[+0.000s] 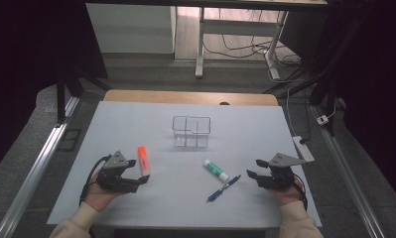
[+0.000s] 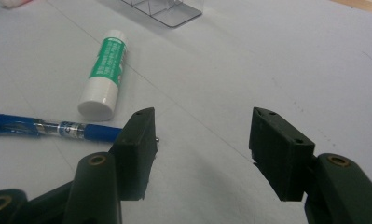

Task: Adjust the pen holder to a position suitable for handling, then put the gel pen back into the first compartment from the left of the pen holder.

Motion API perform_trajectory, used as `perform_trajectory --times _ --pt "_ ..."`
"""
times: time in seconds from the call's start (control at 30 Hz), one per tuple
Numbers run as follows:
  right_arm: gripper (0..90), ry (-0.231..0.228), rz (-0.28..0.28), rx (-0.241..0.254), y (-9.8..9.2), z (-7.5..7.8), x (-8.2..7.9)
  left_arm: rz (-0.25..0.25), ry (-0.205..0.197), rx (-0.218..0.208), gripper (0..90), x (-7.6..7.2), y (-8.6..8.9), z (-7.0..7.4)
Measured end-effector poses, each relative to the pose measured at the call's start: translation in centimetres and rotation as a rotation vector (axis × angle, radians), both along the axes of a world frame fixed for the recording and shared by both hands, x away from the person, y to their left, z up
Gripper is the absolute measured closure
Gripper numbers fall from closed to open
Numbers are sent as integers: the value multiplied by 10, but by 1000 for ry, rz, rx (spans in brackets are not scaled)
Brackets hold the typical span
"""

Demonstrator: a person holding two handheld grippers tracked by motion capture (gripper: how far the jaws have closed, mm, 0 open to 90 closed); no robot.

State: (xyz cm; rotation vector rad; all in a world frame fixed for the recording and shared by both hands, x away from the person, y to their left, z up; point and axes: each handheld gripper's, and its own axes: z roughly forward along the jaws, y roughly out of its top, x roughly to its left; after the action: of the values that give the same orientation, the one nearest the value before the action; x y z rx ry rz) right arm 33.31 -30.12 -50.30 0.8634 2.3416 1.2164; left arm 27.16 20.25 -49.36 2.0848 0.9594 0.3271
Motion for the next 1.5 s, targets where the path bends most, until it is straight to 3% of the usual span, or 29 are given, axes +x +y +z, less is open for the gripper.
perform_trajectory --times 0.33,0.6,1.03,1.5 --pt "410 -6 8 -14 3 0 -3 -32 -2 -8 227 4 -12 6" --pt "410 -6 9 -21 4 -1 -3 -73 0 2 227 11 -33 15" --pt "410 -1 2 -34 3 -3 0 -204 48 57 233 24 -91 19" --pt "410 2 -1 -47 4 -4 1 -336 111 118 264 31 -154 13"
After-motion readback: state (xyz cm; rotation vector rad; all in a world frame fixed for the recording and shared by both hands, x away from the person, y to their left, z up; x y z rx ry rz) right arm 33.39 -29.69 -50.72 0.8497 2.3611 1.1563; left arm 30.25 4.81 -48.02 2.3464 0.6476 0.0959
